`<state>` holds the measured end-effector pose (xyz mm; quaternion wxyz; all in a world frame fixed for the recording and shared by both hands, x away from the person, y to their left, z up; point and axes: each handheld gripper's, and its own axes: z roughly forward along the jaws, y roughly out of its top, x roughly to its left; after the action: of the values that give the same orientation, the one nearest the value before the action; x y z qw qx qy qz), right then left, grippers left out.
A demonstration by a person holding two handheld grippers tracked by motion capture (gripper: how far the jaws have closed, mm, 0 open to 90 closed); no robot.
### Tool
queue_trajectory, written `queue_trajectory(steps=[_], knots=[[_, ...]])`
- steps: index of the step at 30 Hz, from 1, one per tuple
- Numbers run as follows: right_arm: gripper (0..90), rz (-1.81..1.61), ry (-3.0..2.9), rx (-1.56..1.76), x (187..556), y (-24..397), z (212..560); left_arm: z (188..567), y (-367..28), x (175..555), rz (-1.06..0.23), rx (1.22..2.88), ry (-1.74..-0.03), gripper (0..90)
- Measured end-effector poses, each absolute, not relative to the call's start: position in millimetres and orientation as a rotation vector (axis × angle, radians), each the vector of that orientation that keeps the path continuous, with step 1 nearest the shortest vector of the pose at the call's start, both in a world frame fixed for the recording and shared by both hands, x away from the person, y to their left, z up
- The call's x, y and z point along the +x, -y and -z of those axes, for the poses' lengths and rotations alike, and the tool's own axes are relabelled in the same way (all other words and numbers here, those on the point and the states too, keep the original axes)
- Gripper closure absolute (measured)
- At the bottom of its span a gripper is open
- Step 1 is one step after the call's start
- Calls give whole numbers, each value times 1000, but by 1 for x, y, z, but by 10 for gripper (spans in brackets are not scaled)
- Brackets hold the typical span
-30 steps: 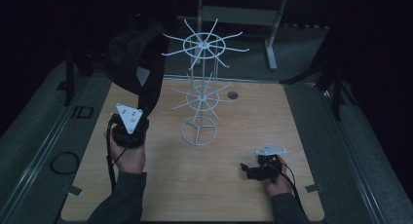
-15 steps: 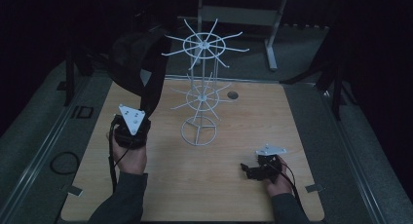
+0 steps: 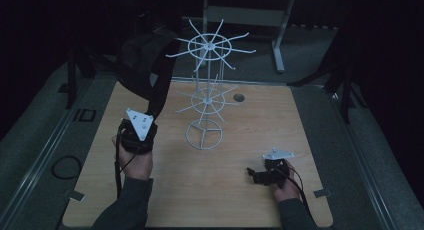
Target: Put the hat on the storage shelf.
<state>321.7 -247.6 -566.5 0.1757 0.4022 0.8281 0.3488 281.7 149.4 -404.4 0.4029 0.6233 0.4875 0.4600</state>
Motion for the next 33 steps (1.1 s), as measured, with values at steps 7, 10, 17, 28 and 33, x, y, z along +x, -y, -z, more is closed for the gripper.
queue_trajectory(steps=[7,10,17,28,33], knots=[[117,-988,-2345,1139,322,248,566,406,-148,281,-1172,1583,-1228,866],[117,-988,-2346,1139,322,248,566,407,-146,281,-1180,1586,-1224,866],[117,-988,-2346,1139,322,248,566,410,-143,280,-1188,1592,-1214,866],[117,-988,-2346,1139,322,248,566,420,-138,280,-1181,1625,-1204,865],[118,-987,-2347,1140,321,248,566,424,-137,282,-1172,1642,-1200,861]])
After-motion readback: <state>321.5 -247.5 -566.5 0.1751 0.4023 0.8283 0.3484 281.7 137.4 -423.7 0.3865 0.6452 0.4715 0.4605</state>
